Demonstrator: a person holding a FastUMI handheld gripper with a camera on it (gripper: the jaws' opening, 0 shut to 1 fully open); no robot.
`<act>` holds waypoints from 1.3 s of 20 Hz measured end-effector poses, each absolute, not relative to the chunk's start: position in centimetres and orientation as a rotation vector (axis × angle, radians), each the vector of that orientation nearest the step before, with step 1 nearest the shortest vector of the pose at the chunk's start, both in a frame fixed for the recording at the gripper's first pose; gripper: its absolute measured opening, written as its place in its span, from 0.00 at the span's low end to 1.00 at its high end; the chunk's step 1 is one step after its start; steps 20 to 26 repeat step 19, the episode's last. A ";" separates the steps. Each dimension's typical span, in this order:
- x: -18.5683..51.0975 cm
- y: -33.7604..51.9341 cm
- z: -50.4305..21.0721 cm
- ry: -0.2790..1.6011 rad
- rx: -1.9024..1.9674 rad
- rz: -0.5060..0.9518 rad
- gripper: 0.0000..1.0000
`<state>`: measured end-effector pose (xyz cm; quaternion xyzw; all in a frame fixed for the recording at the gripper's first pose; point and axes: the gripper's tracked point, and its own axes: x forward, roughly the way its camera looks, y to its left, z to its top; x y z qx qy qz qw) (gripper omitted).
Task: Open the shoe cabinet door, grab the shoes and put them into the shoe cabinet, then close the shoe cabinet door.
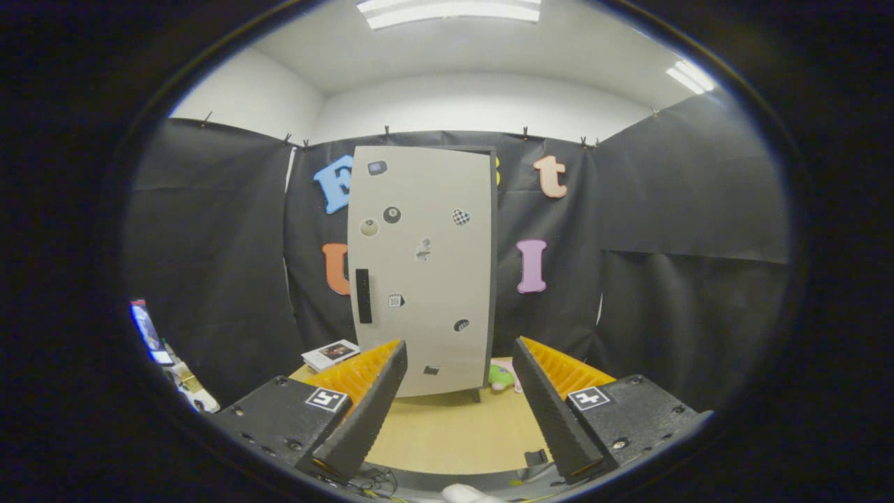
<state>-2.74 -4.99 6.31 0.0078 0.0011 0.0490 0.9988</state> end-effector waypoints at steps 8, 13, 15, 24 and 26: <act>-8.9 -7.3 7.7 -0.032 0.027 0.084 0.99; -10.1 -6.5 7.5 -0.034 0.004 0.064 0.99; -10.2 -5.9 7.2 -0.023 -0.003 0.062 0.99; -10.5 -5.4 7.7 -0.028 0.011 0.046 1.00; -10.5 -5.4 7.7 -0.028 0.011 0.046 1.00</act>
